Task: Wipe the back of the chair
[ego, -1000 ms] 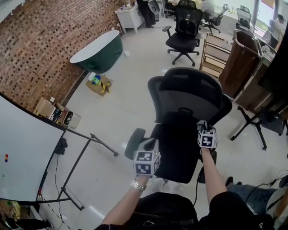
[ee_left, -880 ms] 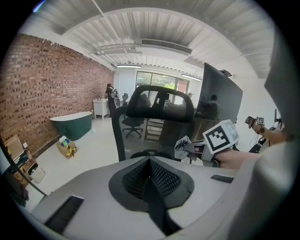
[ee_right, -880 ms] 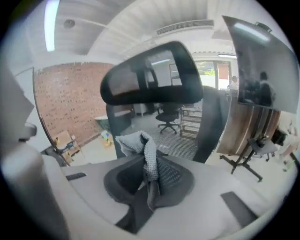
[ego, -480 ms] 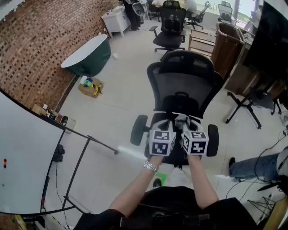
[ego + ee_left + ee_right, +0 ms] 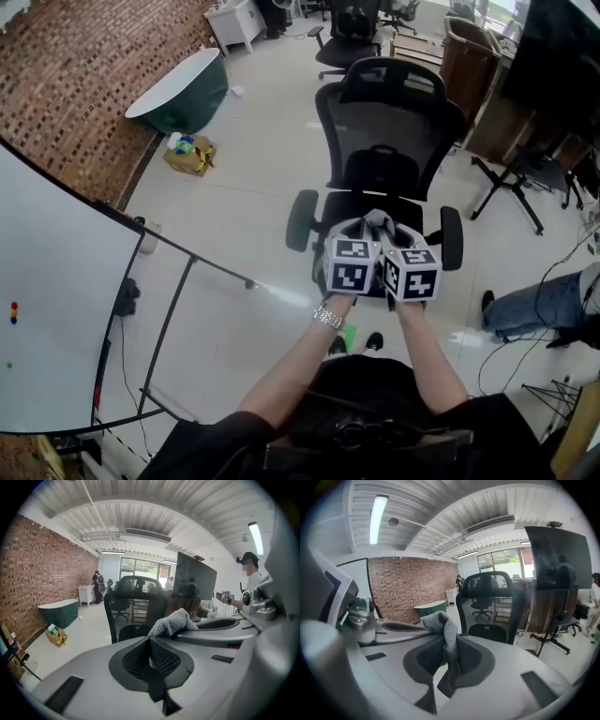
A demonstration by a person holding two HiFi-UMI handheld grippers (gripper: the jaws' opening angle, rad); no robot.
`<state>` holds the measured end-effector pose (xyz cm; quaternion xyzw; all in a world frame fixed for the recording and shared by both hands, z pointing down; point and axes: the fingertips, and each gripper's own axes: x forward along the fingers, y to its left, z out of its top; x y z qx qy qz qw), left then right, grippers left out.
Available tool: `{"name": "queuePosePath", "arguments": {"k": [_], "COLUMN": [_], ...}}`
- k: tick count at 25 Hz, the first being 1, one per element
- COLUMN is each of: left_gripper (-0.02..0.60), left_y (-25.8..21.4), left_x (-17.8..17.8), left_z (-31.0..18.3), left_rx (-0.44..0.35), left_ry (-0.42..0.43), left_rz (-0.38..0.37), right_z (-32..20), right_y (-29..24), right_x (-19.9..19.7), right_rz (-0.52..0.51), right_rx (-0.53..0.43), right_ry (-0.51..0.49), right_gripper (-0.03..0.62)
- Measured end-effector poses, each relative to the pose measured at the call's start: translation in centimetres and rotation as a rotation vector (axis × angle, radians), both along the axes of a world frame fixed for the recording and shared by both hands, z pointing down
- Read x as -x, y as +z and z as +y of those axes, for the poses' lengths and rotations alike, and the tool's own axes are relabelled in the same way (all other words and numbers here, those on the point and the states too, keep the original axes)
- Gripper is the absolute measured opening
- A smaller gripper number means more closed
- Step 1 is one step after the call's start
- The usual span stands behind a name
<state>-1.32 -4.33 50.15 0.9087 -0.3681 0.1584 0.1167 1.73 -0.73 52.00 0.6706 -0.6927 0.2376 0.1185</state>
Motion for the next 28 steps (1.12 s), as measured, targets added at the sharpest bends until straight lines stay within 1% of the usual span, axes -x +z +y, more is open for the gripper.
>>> {"name": "queuePosePath", "arguments": {"k": [3, 6, 8, 10, 13, 28], "left_gripper": [0.003, 0.003, 0.003, 0.003, 0.003, 0.003], "left_y": [-0.3, -1.3, -1.8, -2.2, -1.8, -1.6], "left_x": [-0.3, -1.2, -1.9, -2.6, -3.1, -3.6], "left_z": [0.5, 0.8, 1.2, 1.8, 2.0, 2.1], "left_rx": [-0.01, -0.021, -0.024, -0.033, -0.027, -0.032], "left_ry": [-0.003, 0.001, 0.011, 0.028, 0.03, 0.023], "left_rz": [-0.01, 0.017, 0.034, 0.038, 0.034, 0.026], "right_z": [0.6, 1.0, 1.4, 1.9, 2.1, 1.8], "right_y": [-0.3, -2.1, -2.4, -2.1, -2.1, -2.0], "right_x": [-0.2, -0.6, -1.2, -1.7, -2.2, -2.6], "right_rz": [0.006, 0.0, -0.003, -0.012, -0.019, -0.062], "right_rx": [-0.004, -0.039, -0.041, -0.037, -0.039, -0.044], "right_ry": [-0.01, -0.01, -0.008, -0.005, -0.007, -0.035], "right_gripper": [0.048, 0.048, 0.048, 0.048, 0.048, 0.048]}}
